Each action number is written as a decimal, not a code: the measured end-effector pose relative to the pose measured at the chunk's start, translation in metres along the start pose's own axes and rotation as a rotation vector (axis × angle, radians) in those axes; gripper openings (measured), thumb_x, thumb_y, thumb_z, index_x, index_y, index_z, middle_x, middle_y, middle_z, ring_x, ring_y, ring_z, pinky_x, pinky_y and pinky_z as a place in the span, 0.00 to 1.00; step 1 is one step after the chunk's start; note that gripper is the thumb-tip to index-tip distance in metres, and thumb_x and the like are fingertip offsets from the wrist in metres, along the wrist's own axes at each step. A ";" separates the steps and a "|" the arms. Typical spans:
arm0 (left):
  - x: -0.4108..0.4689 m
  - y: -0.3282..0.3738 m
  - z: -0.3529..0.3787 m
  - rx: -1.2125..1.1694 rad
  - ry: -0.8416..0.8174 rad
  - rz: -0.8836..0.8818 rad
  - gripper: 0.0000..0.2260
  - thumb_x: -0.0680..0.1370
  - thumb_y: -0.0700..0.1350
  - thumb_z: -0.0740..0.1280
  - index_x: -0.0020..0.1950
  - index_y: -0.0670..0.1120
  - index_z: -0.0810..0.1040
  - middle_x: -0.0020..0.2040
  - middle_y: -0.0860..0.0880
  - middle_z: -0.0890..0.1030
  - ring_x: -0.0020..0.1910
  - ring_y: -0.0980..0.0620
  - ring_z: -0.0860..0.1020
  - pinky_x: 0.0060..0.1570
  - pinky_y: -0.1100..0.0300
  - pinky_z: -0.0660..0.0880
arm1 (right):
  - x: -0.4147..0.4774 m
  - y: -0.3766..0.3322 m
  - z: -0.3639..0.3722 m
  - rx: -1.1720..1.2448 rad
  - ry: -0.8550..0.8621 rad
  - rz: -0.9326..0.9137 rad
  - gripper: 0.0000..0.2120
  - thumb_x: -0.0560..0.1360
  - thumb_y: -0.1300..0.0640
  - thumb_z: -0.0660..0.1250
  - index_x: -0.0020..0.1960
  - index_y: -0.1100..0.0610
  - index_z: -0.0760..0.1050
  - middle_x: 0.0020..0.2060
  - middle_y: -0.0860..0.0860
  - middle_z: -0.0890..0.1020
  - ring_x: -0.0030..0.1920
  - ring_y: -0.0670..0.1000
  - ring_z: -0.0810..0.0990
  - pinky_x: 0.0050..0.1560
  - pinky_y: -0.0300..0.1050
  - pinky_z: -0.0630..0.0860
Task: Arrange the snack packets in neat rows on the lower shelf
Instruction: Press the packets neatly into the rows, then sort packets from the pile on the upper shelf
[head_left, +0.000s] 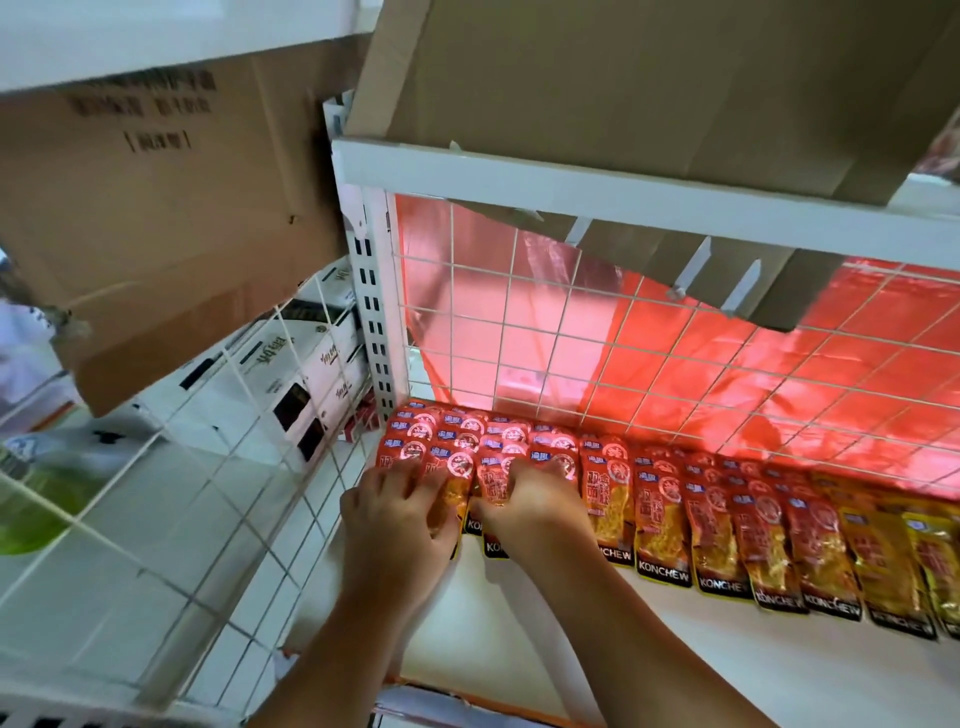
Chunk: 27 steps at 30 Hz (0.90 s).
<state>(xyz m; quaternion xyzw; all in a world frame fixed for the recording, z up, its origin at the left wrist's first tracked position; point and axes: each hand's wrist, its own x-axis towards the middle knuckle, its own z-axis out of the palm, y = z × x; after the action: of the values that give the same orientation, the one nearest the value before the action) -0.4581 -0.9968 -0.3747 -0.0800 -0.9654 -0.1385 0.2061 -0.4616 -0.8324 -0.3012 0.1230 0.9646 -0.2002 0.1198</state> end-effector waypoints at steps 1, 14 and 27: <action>0.000 -0.001 0.000 0.002 -0.007 -0.001 0.17 0.73 0.57 0.69 0.60 0.54 0.83 0.58 0.49 0.81 0.58 0.42 0.75 0.51 0.48 0.72 | 0.001 0.000 0.000 0.006 -0.011 0.008 0.25 0.72 0.34 0.68 0.60 0.50 0.73 0.58 0.54 0.74 0.56 0.57 0.77 0.56 0.50 0.77; 0.000 -0.002 -0.003 0.004 -0.050 0.001 0.19 0.73 0.58 0.70 0.61 0.52 0.83 0.59 0.47 0.81 0.60 0.41 0.75 0.54 0.47 0.74 | 0.008 -0.006 0.001 0.116 -0.083 0.098 0.20 0.73 0.51 0.74 0.62 0.52 0.73 0.57 0.54 0.75 0.57 0.56 0.78 0.57 0.49 0.77; -0.001 -0.001 -0.002 -0.010 -0.031 0.003 0.19 0.73 0.57 0.73 0.61 0.51 0.83 0.59 0.47 0.82 0.60 0.41 0.75 0.55 0.45 0.74 | 0.004 -0.003 0.001 0.119 -0.067 0.049 0.13 0.72 0.60 0.70 0.52 0.48 0.71 0.54 0.53 0.75 0.51 0.56 0.79 0.51 0.49 0.80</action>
<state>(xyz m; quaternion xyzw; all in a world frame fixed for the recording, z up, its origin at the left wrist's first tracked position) -0.4570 -0.9988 -0.3733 -0.0845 -0.9676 -0.1416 0.1911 -0.4661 -0.8349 -0.3019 0.1467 0.9431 -0.2583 0.1493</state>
